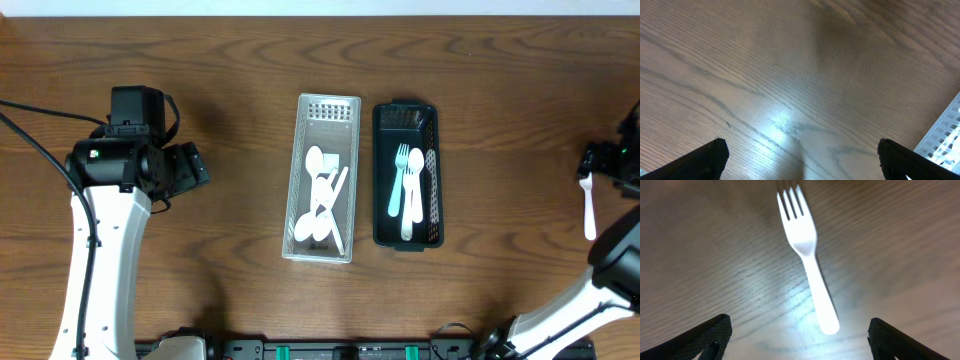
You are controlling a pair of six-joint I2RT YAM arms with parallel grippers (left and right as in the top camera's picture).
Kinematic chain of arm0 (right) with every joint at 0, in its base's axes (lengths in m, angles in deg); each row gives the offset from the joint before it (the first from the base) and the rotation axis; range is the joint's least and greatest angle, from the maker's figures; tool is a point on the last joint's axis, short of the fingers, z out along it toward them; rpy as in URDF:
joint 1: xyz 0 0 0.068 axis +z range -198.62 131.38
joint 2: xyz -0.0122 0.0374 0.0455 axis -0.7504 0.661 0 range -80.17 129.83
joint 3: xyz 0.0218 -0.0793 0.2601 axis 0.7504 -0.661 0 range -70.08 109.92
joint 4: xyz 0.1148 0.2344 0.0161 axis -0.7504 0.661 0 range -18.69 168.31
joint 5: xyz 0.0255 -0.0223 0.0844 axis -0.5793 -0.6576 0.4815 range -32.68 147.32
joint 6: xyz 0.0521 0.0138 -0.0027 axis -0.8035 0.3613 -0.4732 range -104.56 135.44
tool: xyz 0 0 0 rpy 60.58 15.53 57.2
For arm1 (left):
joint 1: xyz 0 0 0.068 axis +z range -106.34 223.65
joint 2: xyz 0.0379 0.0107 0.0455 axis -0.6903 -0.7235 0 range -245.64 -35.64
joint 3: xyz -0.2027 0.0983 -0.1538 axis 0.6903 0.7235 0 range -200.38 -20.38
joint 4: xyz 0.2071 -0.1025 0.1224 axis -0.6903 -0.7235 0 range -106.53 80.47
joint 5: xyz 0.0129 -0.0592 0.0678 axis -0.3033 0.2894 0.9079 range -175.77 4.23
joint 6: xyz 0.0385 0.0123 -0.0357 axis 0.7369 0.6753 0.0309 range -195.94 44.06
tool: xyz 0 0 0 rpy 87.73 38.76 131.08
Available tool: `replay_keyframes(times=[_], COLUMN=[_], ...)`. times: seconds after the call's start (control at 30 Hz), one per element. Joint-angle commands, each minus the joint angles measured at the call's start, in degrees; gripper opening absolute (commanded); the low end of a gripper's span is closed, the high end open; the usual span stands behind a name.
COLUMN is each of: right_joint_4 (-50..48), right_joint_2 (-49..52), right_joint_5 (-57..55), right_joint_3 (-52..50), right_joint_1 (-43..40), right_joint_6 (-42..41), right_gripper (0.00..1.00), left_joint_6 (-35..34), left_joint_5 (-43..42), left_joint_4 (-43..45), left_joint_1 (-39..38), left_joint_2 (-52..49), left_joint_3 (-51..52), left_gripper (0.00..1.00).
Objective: Pack container
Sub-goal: 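Return the right gripper and grasp the last white fork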
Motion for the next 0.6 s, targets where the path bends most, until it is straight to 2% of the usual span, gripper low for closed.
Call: replay_keyframes(times=[0.0,0.37,0.57], right_joint_4=[-0.3,-2.3,-2.8], right_joint_2=[4.7,12.2,12.8], right_joint_5=[0.4,0.3,0.4], right_joint_3=[-0.4,-0.4,-0.4], right_joint_1=[-0.5,-0.4,-0.4], right_joint_6=[2.9,4.3,4.7], right_gripper=[0.89,0.85,0.75], left_joint_6=[0.7,0.7,0.7], left_joint_5=[0.5,0.5,0.5], left_joint_4=[0.0,0.1,0.1], left_joint_1=[-0.1,-0.1,-0.1], left_joint_2=[-0.2,-0.2,-0.2], left_joint_3=[0.3,0.3,0.3], left_gripper=[0.98,0.98,0.98])
